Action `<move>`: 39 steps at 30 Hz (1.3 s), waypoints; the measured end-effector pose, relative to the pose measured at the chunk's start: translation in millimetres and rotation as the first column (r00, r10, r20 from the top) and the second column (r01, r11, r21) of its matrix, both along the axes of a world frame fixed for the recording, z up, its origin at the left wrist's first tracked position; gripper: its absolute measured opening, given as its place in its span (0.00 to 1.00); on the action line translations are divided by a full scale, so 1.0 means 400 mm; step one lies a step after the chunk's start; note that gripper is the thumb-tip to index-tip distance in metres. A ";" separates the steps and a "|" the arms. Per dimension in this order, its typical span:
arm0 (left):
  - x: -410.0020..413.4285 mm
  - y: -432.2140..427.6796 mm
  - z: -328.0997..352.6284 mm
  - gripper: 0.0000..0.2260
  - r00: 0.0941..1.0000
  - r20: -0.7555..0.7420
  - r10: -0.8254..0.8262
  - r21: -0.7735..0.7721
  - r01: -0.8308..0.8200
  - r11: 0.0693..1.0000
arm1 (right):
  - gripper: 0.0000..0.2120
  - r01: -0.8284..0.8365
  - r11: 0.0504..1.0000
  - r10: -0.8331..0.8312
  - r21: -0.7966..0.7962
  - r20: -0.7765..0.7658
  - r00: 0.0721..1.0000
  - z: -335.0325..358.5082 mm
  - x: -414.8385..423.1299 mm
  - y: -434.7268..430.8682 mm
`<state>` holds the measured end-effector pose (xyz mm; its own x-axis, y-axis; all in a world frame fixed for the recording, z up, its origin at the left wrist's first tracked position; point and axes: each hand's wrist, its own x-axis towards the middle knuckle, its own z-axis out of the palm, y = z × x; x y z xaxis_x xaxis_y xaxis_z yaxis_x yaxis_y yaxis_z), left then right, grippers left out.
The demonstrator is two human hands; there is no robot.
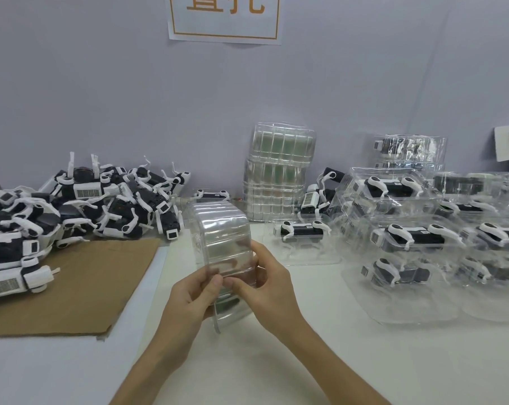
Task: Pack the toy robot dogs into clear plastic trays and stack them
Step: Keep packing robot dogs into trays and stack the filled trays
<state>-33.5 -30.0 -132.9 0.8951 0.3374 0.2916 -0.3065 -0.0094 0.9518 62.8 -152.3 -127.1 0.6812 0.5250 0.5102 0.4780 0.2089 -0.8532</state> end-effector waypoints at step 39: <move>0.002 0.002 -0.004 0.04 0.952 0.100 0.290 -0.251 -0.258 0.933 | 0.12 0.002 0.997 -0.005 -0.079 -0.036 0.999 -0.009 -0.028 0.002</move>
